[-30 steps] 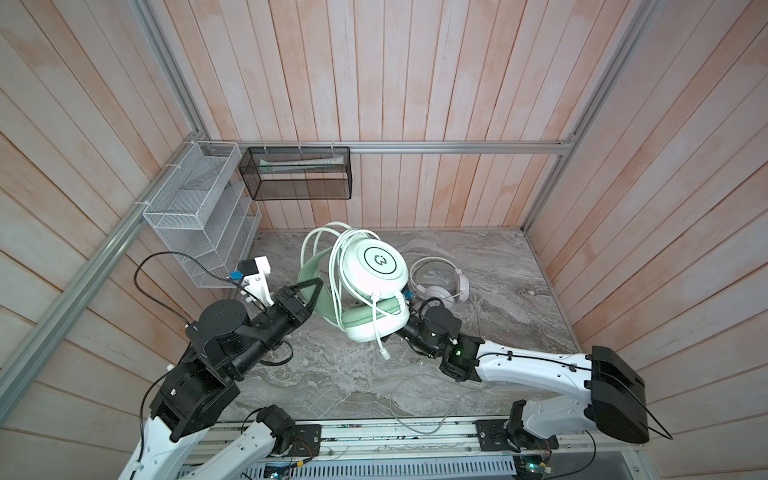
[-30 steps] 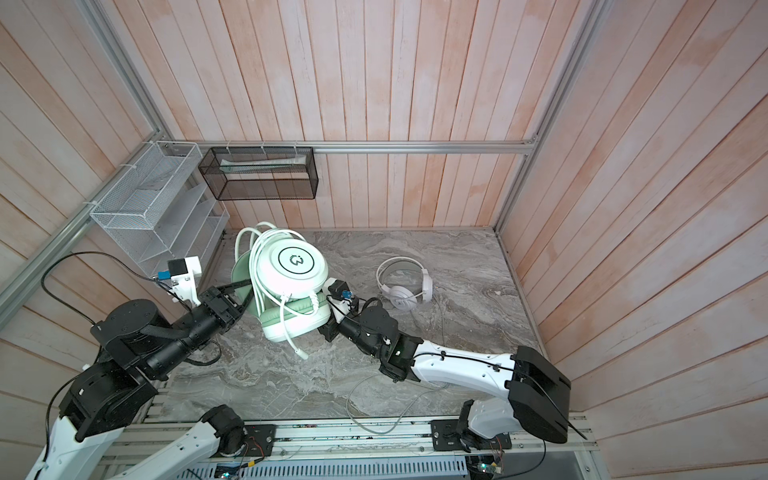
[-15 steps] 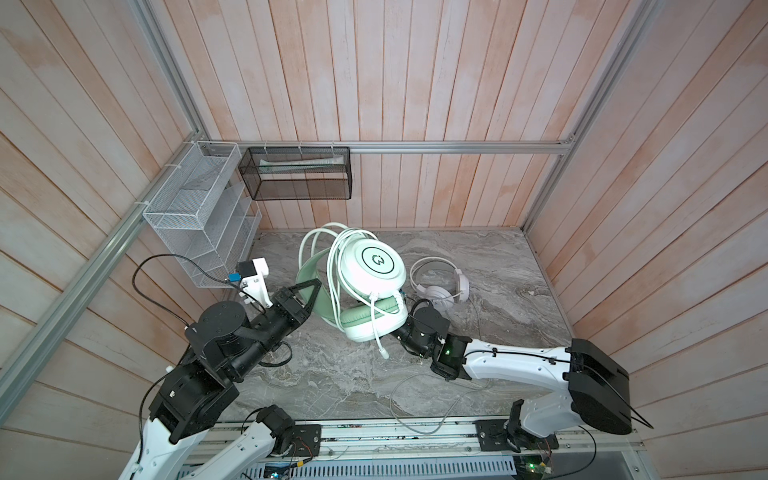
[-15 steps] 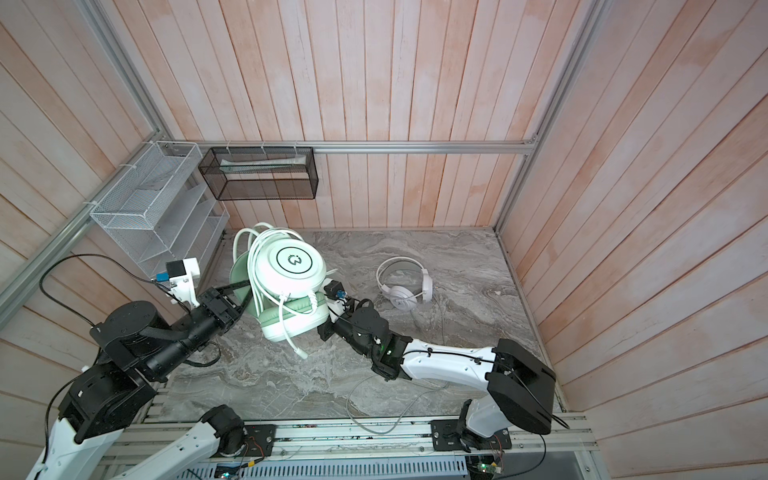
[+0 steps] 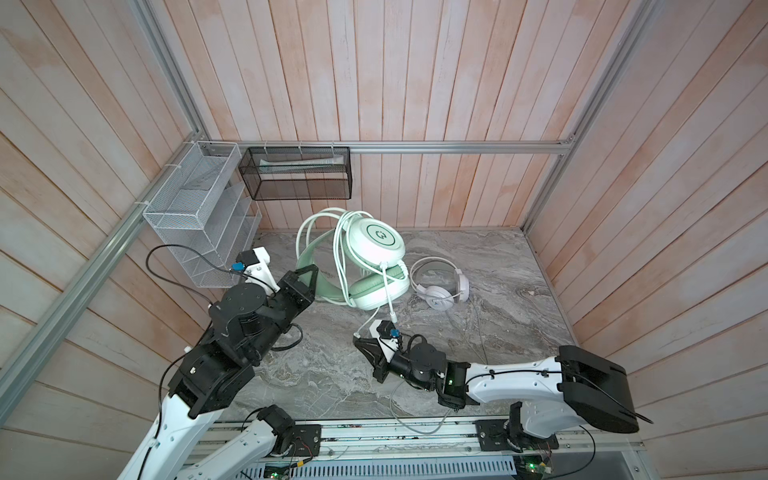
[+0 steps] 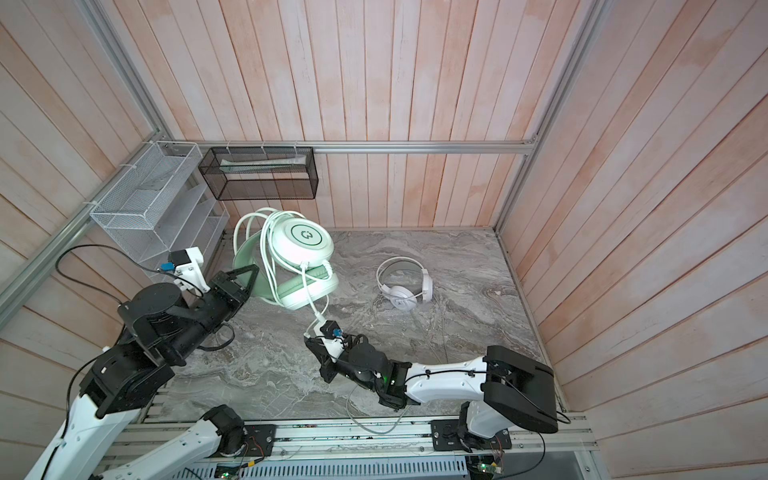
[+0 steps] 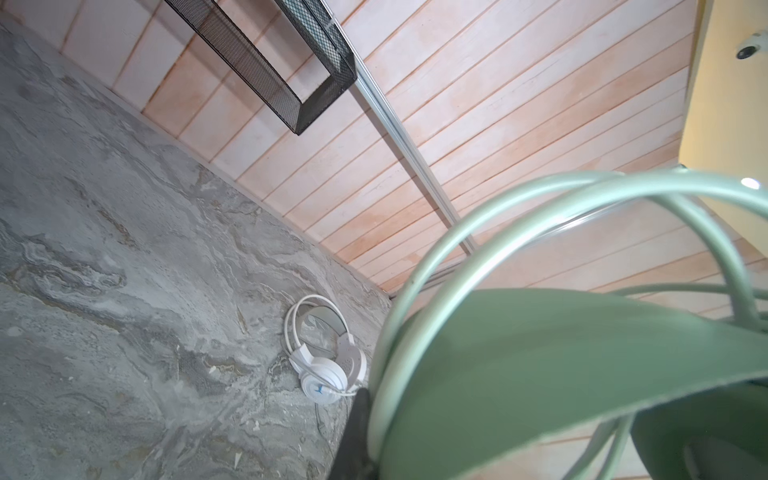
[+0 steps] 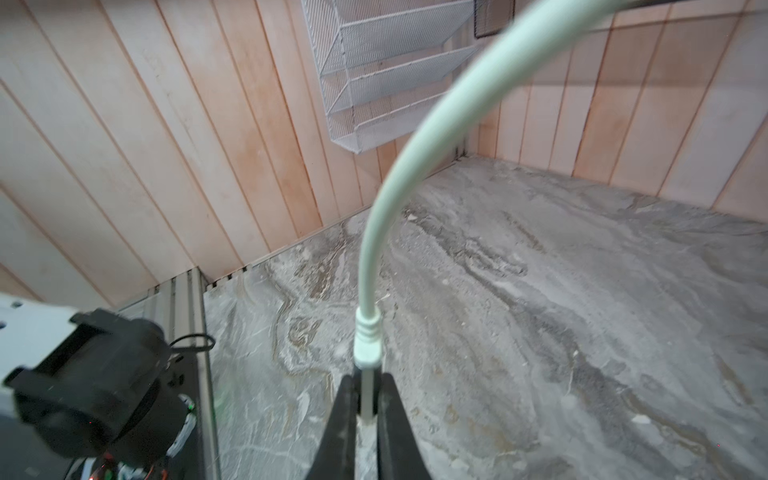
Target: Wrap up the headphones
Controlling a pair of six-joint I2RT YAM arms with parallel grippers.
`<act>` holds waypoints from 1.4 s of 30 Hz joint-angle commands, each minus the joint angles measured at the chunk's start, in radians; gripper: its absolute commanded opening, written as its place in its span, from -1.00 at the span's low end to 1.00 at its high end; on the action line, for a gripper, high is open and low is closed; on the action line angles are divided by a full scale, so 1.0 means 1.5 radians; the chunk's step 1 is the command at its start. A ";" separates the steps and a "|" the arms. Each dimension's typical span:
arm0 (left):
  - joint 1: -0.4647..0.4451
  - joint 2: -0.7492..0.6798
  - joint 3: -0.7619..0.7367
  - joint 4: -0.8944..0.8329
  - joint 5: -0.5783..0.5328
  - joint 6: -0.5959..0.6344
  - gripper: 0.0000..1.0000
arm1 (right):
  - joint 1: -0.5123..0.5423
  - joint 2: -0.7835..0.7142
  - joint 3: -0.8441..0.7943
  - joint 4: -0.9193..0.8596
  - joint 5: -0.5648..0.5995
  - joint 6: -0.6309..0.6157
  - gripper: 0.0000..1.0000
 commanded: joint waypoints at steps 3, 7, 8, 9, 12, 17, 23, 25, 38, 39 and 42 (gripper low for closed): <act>0.078 0.061 0.053 0.075 -0.029 0.006 -1.00 | 0.093 0.035 0.016 -0.042 0.048 0.009 -1.00; 0.179 0.118 0.057 0.060 0.019 0.003 -1.00 | 0.187 0.054 0.083 -0.165 0.081 -0.032 -1.00; 0.191 0.131 0.056 0.058 0.012 0.009 -1.00 | 0.209 0.058 0.106 -0.199 0.088 -0.043 -1.00; 0.197 0.143 0.053 0.056 -0.007 0.015 -1.00 | 0.228 0.060 0.125 -0.242 0.091 -0.051 -1.00; 0.219 0.179 0.035 0.068 -0.051 0.042 -1.00 | 0.283 0.071 0.199 -0.364 0.106 -0.082 -1.00; 0.227 0.222 -0.018 0.106 -0.095 0.107 -1.00 | 0.332 0.069 0.331 -0.582 0.129 -0.133 -1.00; 0.214 0.212 -0.140 0.175 -0.129 0.212 -1.00 | 0.331 0.043 0.496 -0.880 0.125 -0.182 -1.00; 0.199 0.190 -0.181 0.203 -0.140 0.265 -1.00 | 0.316 0.027 0.535 -0.972 0.117 -0.194 -1.00; 0.020 -0.082 -0.411 0.237 -0.176 0.573 -1.00 | 0.161 -0.045 0.758 -1.121 0.355 -0.351 -1.00; 0.004 -0.099 -0.416 0.233 -0.176 0.587 -1.00 | 0.145 -0.045 0.763 -1.111 0.362 -0.368 -1.00; -0.034 -0.143 -0.422 0.213 -0.187 0.620 -1.00 | 0.068 -0.060 0.764 -1.067 0.347 -0.412 -1.00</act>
